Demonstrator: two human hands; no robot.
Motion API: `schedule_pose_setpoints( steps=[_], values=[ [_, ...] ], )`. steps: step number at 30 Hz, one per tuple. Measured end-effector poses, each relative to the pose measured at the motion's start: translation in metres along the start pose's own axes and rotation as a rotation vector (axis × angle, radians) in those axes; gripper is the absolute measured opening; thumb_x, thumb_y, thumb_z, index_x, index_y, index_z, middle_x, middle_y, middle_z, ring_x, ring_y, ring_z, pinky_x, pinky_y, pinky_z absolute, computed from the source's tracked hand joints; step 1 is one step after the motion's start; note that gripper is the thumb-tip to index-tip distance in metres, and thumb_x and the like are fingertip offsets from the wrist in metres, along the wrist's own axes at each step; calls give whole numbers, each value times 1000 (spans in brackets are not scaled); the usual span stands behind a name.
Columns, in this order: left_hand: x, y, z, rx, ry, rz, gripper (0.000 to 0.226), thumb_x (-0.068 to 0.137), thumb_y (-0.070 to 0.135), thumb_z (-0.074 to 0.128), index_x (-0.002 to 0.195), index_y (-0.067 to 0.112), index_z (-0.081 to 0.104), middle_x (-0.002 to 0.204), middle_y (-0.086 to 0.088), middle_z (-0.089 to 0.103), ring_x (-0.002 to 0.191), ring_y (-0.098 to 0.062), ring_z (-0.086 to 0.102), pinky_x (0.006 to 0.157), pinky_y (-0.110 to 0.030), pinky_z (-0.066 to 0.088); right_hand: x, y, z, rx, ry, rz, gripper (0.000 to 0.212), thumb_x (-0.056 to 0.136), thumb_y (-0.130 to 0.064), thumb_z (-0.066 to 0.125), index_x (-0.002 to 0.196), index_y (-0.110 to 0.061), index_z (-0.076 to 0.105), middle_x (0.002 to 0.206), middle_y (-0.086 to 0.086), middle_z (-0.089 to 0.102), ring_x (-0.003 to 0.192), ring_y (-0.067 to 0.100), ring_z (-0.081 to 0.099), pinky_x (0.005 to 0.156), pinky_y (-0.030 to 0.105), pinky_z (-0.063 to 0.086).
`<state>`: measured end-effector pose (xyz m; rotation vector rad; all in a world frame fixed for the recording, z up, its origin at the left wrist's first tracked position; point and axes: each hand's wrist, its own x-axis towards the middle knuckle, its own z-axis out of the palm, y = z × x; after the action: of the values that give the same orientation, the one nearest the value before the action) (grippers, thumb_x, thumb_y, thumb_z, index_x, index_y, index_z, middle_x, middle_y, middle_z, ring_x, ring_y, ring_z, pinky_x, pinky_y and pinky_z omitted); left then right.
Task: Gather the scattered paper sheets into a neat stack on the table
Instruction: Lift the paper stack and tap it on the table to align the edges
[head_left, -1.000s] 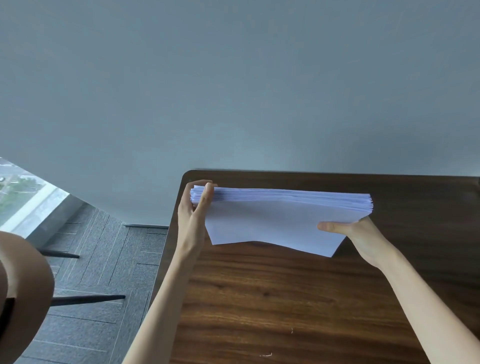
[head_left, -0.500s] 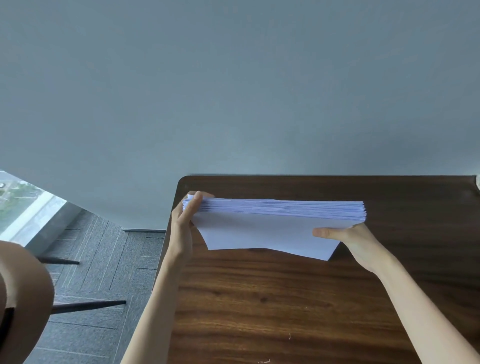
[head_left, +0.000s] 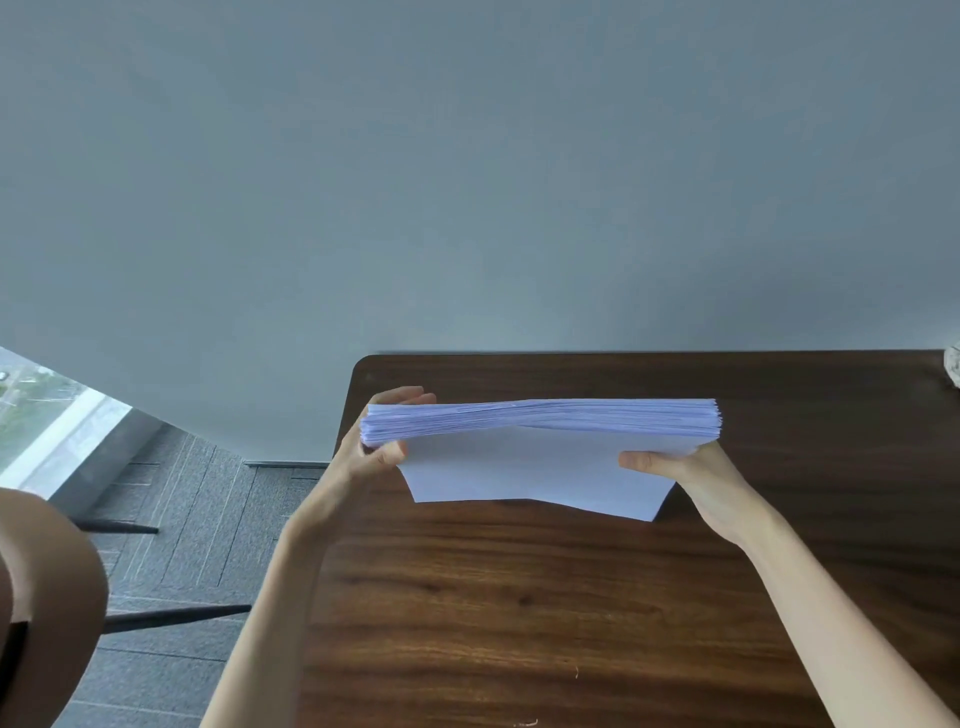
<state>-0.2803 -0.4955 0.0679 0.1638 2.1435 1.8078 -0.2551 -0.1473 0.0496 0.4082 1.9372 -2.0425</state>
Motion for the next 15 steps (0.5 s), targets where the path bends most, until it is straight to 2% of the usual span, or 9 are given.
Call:
schedule_pose_setpoints(
  steps=[3,6,8,11,13,15],
  values=[
    [4,-1,-5,-4,-90,-98,73,64,23,80,132,26,54,125,2,67,112,-14,65,92,-28,54,-1,-2,2,23,-10,-51,48,65,-6,81,108,-22,66,103,-4,74,99,12,67,79,22,50],
    [12,-4,-1,11,-45,-96,48,69,10,78,116,14,68,111,-7,73,106,-22,68,93,-35,55,-4,-3,1,-20,92,-119,35,70,-5,80,99,-21,70,97,-5,75,96,15,69,72,19,55],
    [17,-8,-2,2,-38,-116,44,71,10,77,114,11,69,111,-9,73,105,-23,68,90,-33,56,-7,-6,3,-105,214,-194,35,71,-7,82,101,-18,68,96,-5,74,94,12,69,75,22,57],
    [21,-10,-1,-3,-42,-146,41,72,15,74,113,14,67,108,-3,74,103,-17,68,85,-25,55,-16,-19,7,-441,394,-496,55,75,-15,81,124,-19,57,120,-8,65,112,6,60,95,30,50],
    [23,-11,0,-15,-36,-169,40,72,18,74,111,17,68,106,0,74,102,-15,68,83,-23,53,-24,-26,13,-761,510,-783,64,82,-22,75,138,-11,46,140,1,52,130,16,49,106,38,41],
    [23,-12,-1,-25,-34,-184,39,72,18,73,110,17,68,105,-1,74,102,-16,68,82,-23,54,-30,-29,17,-1068,528,-975,63,88,-26,67,143,-5,41,150,10,41,139,24,39,110,47,35]
  ],
)
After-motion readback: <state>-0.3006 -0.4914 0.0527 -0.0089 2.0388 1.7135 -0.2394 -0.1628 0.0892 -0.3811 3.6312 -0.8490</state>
